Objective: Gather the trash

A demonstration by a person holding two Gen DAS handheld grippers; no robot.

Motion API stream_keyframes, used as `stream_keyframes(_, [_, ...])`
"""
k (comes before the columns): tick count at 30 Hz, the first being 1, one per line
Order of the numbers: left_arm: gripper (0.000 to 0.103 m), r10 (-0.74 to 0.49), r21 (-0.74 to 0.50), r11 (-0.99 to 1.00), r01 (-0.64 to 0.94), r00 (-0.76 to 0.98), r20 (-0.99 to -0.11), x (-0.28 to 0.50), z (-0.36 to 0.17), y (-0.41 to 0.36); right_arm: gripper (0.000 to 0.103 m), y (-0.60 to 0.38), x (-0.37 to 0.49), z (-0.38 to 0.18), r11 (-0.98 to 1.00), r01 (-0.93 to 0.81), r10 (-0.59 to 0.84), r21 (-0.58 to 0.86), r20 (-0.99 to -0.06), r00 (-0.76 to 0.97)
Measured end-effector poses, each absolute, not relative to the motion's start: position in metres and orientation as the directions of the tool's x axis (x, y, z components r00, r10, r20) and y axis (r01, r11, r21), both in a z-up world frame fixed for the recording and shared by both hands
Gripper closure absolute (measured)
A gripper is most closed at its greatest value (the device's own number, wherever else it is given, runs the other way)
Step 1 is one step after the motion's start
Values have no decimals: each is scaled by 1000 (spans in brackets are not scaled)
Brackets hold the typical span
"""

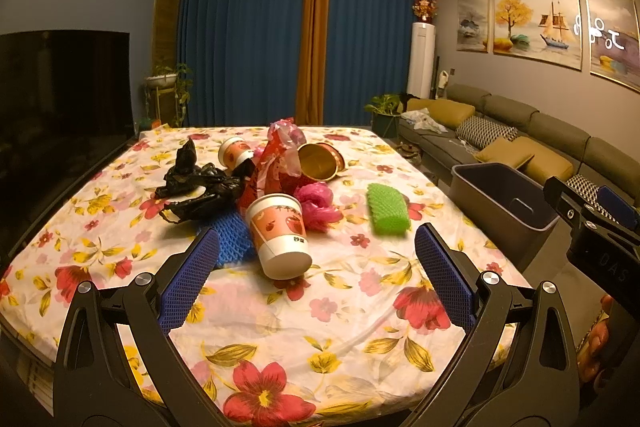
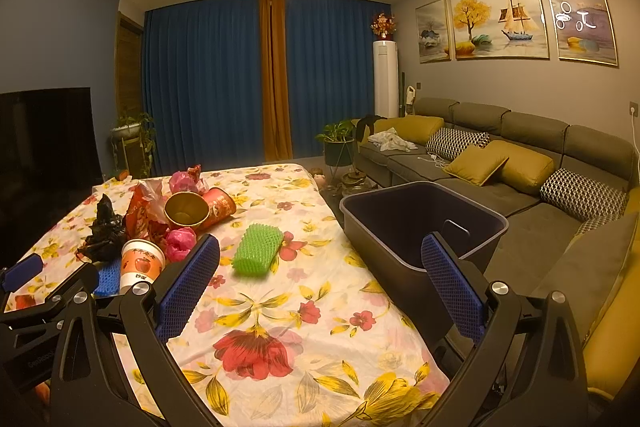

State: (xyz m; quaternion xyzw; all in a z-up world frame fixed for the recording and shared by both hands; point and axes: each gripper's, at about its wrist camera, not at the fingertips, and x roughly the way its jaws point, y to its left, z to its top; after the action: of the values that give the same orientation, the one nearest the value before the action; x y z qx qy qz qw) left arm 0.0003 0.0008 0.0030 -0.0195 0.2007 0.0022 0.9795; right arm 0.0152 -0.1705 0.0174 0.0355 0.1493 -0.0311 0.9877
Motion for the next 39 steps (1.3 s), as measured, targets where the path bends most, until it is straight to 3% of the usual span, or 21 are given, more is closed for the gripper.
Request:
stream_keyframes(29, [7,66,-55,994,-94,924,-378,20,-7,39,5,-163,43,10,997,50,-33,54,-277,960])
stream_keyframes(36, [12,130,-69,983,-167,919,-371,35,-8,73,5,-151,82,1,999,-2,16,47,-295,955])
stream_keyframes(39, [19,158,-53,980,-190,915,-371,49,-10,86,5,-142,98,-3,998,-43,58,54,-316,947])
